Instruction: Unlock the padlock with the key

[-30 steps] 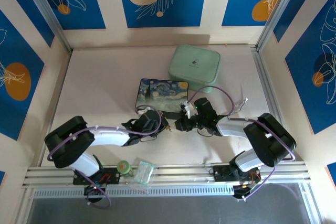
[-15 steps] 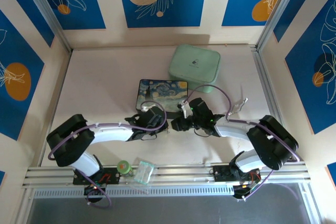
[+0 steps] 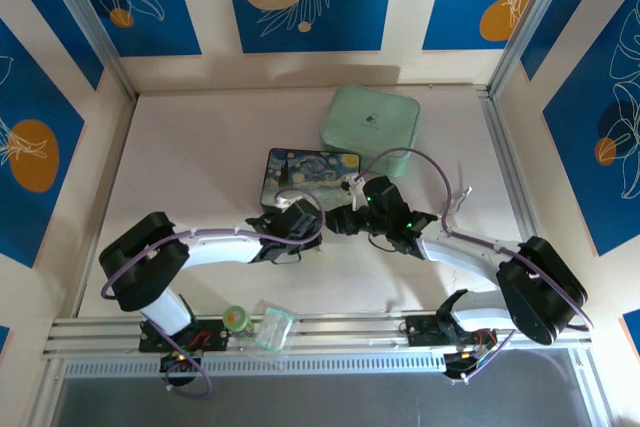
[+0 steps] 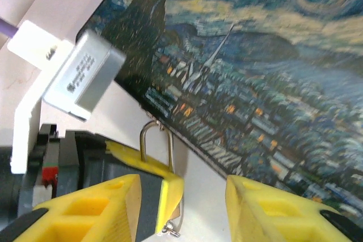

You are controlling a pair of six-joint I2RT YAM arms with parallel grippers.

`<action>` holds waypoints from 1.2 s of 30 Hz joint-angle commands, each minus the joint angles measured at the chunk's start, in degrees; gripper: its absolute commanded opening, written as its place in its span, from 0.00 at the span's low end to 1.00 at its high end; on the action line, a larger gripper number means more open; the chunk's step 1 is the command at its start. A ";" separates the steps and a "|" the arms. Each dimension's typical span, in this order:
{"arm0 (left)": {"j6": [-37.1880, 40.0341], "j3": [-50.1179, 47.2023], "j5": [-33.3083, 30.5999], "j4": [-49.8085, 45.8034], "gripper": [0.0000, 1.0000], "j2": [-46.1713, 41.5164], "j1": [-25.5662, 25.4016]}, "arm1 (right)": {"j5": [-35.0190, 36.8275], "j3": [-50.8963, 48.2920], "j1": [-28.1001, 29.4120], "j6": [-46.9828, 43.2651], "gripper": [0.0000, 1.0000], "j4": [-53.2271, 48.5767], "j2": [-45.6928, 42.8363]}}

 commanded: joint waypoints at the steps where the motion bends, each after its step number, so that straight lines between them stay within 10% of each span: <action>1: 3.02 -0.94 -2.36 -10.16 0.19 2.15 0.01 | 3.27 1.85 -0.58 0.47 0.43 -2.25 -0.77; 36: 8.16 14.23 -17.62 -32.98 0.30 8.28 -8.86 | -0.34 1.62 -3.80 1.49 0.43 -1.80 0.41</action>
